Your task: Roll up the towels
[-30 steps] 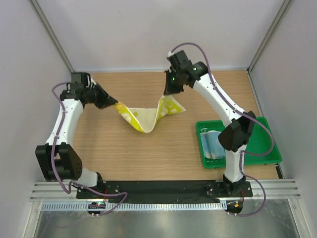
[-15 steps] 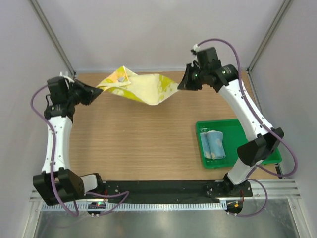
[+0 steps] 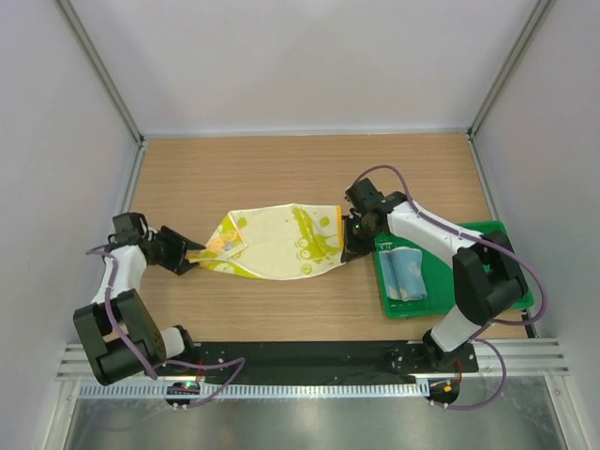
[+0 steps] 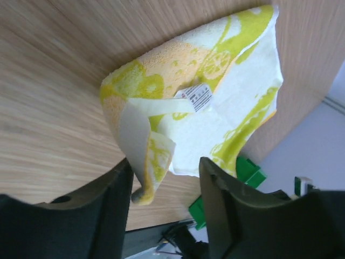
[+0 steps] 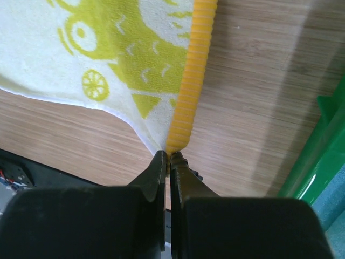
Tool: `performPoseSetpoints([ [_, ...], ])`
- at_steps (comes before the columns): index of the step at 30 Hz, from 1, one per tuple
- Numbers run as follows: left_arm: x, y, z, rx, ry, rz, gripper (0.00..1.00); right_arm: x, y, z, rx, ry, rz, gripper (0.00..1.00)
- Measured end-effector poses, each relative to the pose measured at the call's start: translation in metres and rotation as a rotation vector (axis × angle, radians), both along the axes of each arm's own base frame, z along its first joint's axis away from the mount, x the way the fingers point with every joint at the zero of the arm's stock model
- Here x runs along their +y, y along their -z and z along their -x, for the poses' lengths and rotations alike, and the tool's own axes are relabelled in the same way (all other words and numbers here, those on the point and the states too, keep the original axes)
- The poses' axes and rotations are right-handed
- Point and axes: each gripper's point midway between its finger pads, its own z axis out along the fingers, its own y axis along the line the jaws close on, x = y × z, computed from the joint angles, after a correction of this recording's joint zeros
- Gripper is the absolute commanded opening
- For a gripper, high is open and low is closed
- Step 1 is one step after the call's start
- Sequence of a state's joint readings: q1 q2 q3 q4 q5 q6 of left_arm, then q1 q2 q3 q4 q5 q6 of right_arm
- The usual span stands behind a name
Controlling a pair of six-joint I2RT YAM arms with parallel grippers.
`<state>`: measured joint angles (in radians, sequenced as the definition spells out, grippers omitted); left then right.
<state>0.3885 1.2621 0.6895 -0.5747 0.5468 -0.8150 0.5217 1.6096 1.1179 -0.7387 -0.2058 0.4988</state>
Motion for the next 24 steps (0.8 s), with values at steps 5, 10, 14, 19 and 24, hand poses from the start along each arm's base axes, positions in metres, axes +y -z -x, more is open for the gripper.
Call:
performPoseSetpoints([
  [5,0.015,-0.032,-0.005,-0.099,0.046,-0.169,0.64,-0.006,0.004,0.007,-0.013,-0.003,0.034,0.01],
  [10,0.001,-0.089,-0.028,-0.271,0.182,-0.43,0.64,0.002,0.005,0.015,-0.036,-0.048,0.068,0.01],
  [14,-0.026,-0.103,-0.033,-0.319,0.312,-0.579,0.64,0.005,0.007,0.022,-0.048,-0.077,0.1,0.01],
  [19,-0.055,-0.076,-0.045,-0.256,0.473,-0.608,0.64,-0.001,0.016,0.029,-0.039,-0.088,0.146,0.01],
  [24,-0.104,-0.013,-0.045,-0.11,0.727,-0.675,0.64,-0.006,0.023,0.031,-0.025,-0.085,0.175,0.01],
])
